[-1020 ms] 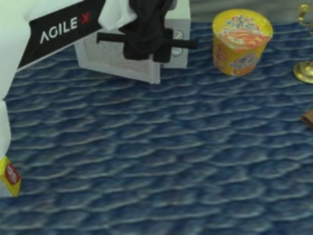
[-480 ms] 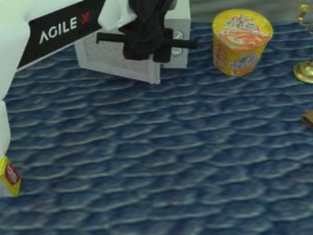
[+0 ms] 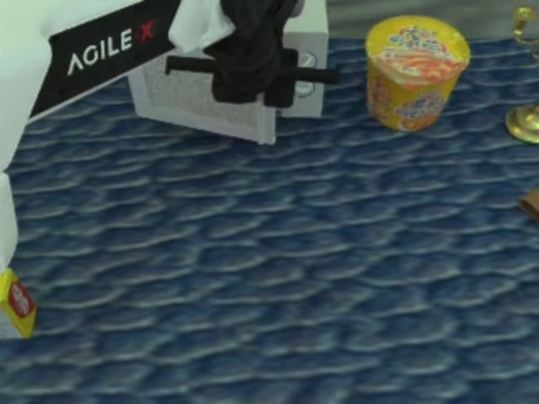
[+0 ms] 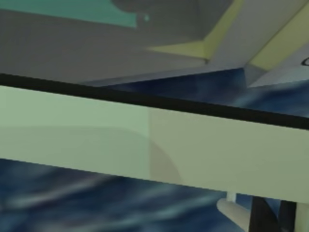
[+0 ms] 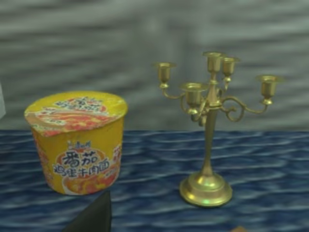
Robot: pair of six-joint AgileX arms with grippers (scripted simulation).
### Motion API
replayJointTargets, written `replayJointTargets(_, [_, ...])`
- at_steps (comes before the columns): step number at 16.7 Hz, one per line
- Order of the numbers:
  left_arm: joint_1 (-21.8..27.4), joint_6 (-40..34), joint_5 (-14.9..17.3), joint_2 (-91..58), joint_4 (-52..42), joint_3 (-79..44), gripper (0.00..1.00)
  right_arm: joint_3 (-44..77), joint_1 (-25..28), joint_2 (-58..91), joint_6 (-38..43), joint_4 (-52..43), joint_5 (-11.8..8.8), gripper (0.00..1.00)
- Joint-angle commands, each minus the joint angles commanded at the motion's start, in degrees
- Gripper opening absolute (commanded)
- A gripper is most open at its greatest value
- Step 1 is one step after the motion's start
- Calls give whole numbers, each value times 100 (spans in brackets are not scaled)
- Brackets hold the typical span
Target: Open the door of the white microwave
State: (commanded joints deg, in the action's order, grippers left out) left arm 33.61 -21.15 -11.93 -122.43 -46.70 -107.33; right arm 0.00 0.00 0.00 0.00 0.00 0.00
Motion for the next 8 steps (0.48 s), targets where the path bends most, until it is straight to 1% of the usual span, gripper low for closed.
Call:
replayJointTargets(3, [37,-5,36,-11,11,32,0,0,0,0,0,0,0,100])
replayJointTargets(8, [-54,379,207,337,252,541,0,0,0,0,0,0,0,100])
